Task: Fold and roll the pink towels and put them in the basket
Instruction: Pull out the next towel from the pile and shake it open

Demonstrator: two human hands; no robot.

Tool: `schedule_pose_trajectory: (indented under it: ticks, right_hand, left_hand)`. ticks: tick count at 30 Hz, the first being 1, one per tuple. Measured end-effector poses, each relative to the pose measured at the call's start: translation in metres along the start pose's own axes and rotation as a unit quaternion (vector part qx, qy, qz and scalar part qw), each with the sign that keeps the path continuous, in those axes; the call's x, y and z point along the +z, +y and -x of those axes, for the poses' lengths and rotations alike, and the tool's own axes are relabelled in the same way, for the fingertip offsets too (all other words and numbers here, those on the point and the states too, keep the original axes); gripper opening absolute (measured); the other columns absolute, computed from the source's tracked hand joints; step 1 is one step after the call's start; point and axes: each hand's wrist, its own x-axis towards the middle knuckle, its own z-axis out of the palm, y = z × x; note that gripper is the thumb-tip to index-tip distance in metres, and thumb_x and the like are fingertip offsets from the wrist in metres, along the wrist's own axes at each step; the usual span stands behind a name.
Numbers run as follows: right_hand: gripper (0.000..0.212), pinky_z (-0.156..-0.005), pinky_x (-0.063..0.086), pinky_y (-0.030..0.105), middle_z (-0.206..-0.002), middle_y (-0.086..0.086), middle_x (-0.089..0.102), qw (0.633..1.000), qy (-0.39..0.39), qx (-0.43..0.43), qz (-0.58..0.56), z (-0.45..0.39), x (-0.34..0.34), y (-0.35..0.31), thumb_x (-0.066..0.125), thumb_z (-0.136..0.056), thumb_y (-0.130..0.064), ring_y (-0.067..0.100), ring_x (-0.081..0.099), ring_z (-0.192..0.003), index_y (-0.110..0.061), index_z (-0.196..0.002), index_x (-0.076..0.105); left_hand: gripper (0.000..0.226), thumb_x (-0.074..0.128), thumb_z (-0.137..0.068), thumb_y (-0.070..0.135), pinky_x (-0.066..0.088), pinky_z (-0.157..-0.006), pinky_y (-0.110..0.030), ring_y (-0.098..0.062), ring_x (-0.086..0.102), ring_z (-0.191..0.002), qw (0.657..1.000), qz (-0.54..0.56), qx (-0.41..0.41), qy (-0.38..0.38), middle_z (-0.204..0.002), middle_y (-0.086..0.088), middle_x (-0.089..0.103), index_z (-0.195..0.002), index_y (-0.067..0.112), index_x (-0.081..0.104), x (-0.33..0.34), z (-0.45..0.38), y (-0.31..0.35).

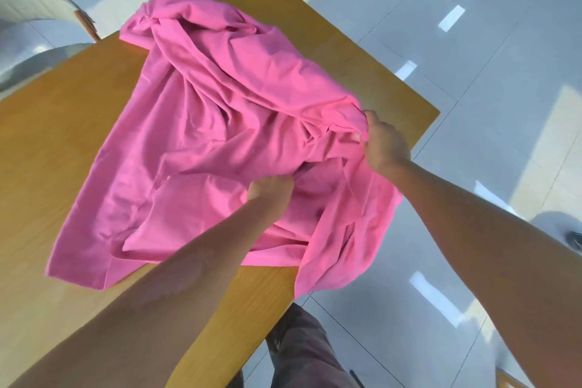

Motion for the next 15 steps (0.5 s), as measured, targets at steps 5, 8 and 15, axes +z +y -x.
schedule_pose_trajectory:
  ticks: [5,8,15]
  right_hand:
    - [0.044,-0.073,0.045,0.040,-0.106,0.017,0.062,0.999,0.031,0.001,0.041,-0.007,-0.028,0.008,0.051,-0.097,-0.007,0.040,0.062,-0.098,-0.018,-0.138,0.042]
    - [0.035,-0.078,0.048,0.042,-0.110,0.017,0.063,0.997,0.057,0.012,0.051,-0.013,-0.049,0.010,0.052,-0.101,-0.017,0.040,0.062,-0.103,-0.017,-0.135,0.046]
    - [0.025,-0.068,0.041,0.036,-0.104,0.016,0.065,0.995,0.063,0.021,0.072,-0.013,-0.059,-0.012,0.048,-0.103,-0.025,0.038,0.064,-0.096,-0.014,-0.126,0.049]
  left_hand:
    - [0.027,0.056,-0.100,0.021,0.052,-0.090,-0.046,-0.036,0.062,-0.116,1.000,-0.005,0.004,-0.016,-0.125,-0.013,0.064,-0.127,0.015,0.056,-0.003,0.022,-0.041]
    - [0.031,0.053,-0.101,0.017,0.051,-0.094,-0.046,-0.037,0.060,-0.120,0.997,-0.013,-0.070,-0.002,-0.129,-0.014,0.062,-0.131,0.014,0.056,-0.009,0.037,-0.079]
    - [0.037,0.042,-0.095,-0.003,0.054,-0.078,-0.047,-0.040,0.064,-0.108,0.979,0.012,-0.187,0.085,-0.116,-0.017,0.066,-0.130,0.005,0.049,-0.028,0.050,-0.129]
